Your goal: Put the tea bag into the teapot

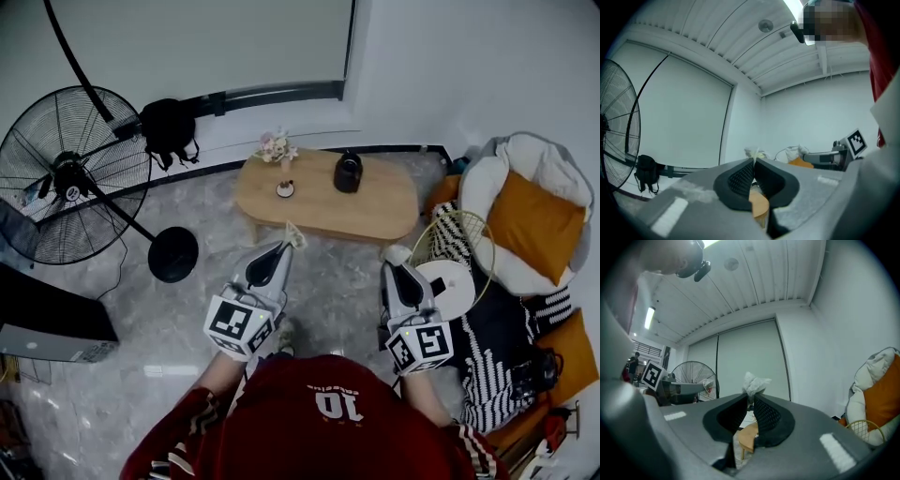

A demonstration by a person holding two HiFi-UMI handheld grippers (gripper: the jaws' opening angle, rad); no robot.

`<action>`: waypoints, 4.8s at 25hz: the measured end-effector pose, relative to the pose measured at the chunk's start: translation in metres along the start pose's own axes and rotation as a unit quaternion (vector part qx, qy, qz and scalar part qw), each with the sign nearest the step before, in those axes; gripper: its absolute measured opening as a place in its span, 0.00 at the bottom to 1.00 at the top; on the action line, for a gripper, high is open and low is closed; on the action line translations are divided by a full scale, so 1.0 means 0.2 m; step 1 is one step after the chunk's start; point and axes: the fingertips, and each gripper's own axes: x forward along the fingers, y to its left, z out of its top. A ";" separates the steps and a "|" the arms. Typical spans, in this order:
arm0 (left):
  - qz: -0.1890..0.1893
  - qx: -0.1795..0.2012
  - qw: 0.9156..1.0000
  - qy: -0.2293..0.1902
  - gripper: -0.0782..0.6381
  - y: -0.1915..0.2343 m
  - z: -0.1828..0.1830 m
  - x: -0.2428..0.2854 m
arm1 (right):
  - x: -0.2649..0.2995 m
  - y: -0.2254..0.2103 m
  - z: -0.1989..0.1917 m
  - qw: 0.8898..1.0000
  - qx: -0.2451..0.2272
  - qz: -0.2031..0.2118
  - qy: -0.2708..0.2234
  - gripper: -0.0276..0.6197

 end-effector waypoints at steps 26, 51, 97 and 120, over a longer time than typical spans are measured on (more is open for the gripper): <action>-0.043 -0.029 0.999 0.007 0.12 0.81 -0.01 0.29 | 0.76 0.15 -0.01 0.999 0.008 -0.041 0.009 0.11; -0.075 -0.055 0.995 0.021 0.12 0.77 -0.08 0.71 | 0.89 -0.19 0.02 0.999 0.009 -0.038 0.013 0.11; -0.111 0.014 0.992 0.056 0.12 0.86 -0.14 1.88 | 1.50 -1.22 -0.04 0.996 0.035 -0.082 0.027 0.11; -0.172 -0.005 0.984 0.049 0.12 1.30 -0.30 2.32 | 2.01 -1.32 -0.38 0.985 0.014 -0.128 0.116 0.11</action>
